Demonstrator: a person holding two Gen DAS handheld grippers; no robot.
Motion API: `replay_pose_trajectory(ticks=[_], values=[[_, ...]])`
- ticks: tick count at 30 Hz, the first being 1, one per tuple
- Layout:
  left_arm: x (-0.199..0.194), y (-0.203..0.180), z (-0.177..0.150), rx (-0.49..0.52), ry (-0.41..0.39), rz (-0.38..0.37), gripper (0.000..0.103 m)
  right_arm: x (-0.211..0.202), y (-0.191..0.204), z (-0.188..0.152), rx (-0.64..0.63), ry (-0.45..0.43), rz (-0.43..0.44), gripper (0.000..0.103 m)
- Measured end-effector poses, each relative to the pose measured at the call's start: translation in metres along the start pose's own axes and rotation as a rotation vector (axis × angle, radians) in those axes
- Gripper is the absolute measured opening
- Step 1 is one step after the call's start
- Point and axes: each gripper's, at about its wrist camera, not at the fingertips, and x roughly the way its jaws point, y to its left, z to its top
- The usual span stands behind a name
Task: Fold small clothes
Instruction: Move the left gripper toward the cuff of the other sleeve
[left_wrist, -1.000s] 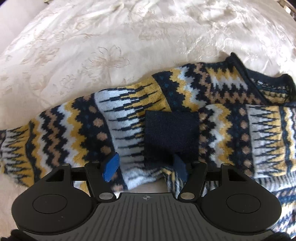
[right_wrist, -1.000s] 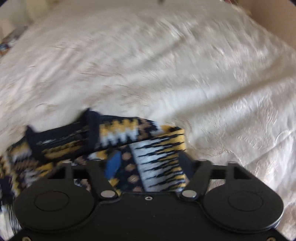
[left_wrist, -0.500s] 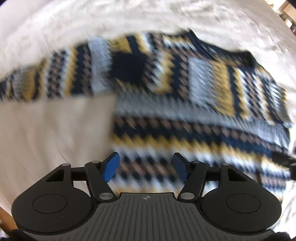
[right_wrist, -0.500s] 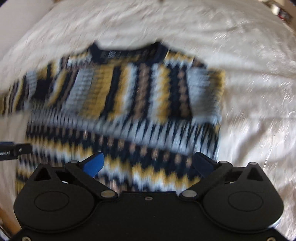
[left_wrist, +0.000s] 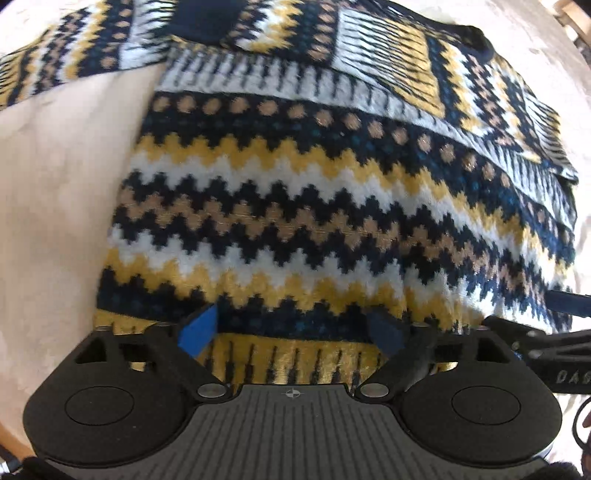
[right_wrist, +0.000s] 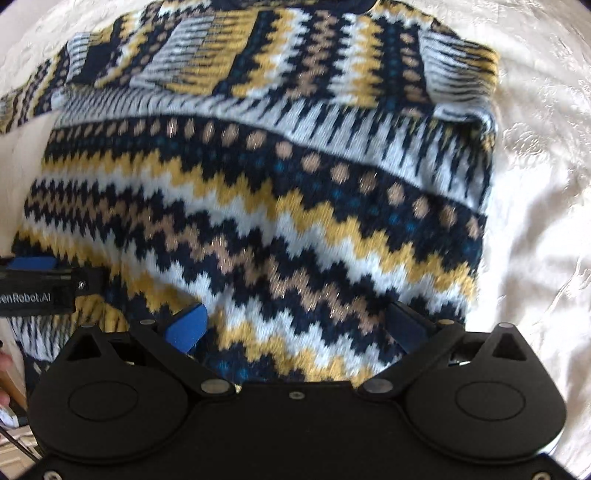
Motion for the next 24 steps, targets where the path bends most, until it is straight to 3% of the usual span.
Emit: replay_pose_trajectory(ticks=[2, 8, 16, 19, 21, 24], values=[[0.011, -0.002, 0.002, 0.033, 0.026, -0.007, 0.102, 0.004, 0.004, -0.009, -0.016, -0.01, -0.006, 0.103], [0.024, -0.011, 0.009, 0.053, 0.082, 0.06, 0.102, 0.016, 0.009, -0.02, -0.046, -0.048, -0.015, 0.103], [0.022, -0.011, 0.001, 0.094, 0.024, 0.055, 0.103, 0.019, 0.021, -0.042, -0.086, -0.101, -0.075, 0.103], [0.021, -0.016, 0.0, 0.143, 0.053, 0.053, 0.103, 0.022, 0.031, -0.042, -0.098, -0.089, -0.108, 0.103], [0.015, -0.014, 0.003, 0.152, 0.064, 0.02, 0.094, 0.024, 0.035, -0.045, -0.087, -0.09, -0.122, 0.103], [-0.009, 0.004, 0.005, 0.144, -0.023, -0.065, 0.072, 0.023, 0.039, -0.048, -0.067, -0.094, -0.134, 0.103]])
